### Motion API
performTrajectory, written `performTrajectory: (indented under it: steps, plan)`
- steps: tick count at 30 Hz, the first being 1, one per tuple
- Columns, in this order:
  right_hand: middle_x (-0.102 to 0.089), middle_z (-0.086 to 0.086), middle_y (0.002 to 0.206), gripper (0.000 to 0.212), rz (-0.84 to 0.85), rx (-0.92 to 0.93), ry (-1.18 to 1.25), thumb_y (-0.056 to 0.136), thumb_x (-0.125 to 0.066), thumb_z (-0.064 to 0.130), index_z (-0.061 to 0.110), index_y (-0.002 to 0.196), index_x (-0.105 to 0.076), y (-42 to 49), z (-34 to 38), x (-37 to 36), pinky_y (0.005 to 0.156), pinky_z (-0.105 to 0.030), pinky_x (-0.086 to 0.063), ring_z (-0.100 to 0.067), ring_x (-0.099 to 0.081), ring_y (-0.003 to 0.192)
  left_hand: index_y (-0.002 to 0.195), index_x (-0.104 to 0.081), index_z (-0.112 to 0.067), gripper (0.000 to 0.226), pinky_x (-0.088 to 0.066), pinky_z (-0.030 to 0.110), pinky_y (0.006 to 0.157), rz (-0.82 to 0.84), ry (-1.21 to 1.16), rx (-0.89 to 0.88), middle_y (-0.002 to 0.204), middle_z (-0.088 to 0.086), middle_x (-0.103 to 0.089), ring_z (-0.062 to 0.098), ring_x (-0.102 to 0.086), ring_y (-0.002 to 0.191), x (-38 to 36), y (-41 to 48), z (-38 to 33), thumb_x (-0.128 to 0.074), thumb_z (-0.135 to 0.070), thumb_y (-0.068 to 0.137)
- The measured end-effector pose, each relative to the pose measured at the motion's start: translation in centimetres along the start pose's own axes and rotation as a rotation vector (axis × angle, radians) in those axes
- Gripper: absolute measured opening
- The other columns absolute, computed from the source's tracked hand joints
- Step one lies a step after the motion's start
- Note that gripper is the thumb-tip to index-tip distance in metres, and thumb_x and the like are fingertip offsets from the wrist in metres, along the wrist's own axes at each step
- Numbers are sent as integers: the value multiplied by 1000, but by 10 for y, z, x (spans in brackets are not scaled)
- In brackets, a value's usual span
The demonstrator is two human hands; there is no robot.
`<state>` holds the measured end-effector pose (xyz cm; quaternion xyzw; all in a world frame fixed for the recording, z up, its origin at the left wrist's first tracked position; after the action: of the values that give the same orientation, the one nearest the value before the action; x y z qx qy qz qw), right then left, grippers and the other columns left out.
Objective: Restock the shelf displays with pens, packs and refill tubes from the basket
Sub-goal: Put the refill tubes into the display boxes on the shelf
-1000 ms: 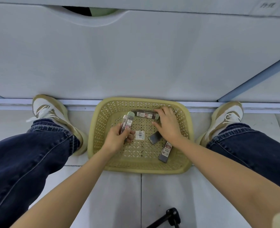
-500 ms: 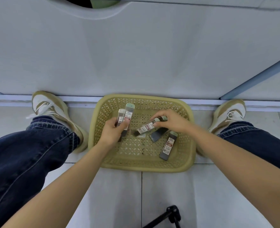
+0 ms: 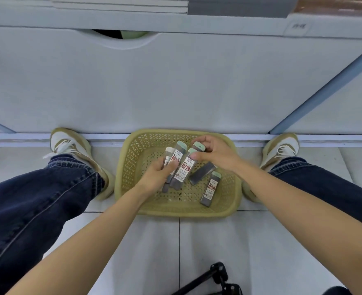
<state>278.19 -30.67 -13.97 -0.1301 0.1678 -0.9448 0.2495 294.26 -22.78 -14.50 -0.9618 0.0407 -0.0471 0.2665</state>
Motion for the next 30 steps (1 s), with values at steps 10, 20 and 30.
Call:
performTrajectory:
  steps: [10, 20, 30]
  plan:
    - [-71, -2, 99, 44, -55, 43, 173, 75, -78, 30, 17, 114, -64, -24, 28, -6, 68, -25, -54, -16, -66, 84, 97, -62, -18, 15, -44, 33, 58, 14, -36, -69, 77, 5, -70, 17, -58, 61, -6, -24, -26, -70, -28, 88]
    - [-70, -1, 85, 20, -119, 244, 161, 83, -73, 15, 14, 103, -70, -54, 145, 25, 58, -18, -48, -10, -62, 72, 96, -67, -15, 13, -43, 31, 57, -37, -5, -340, 77, 9, -71, 20, -54, 65, 5, -63, -139, -66, -27, 91]
    - [-72, -7, 94, 25, -188, 532, -16, 91, -61, 7, 7, 116, -60, -141, 311, 75, 68, -21, -54, -12, -67, 81, 99, -65, -12, 19, -51, 25, 54, -96, -50, -636, 86, 3, -73, 10, -64, 63, 7, -122, -283, -51, -25, 100]
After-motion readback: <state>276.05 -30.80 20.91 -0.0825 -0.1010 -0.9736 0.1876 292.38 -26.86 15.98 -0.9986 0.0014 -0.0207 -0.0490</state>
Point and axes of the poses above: each hand's wrist, its own y-axis towards the middle knuckle, its own x-axis out of the back of the hand, z = x × y, the point moved 8 cm from there along y, towards the middle knuckle
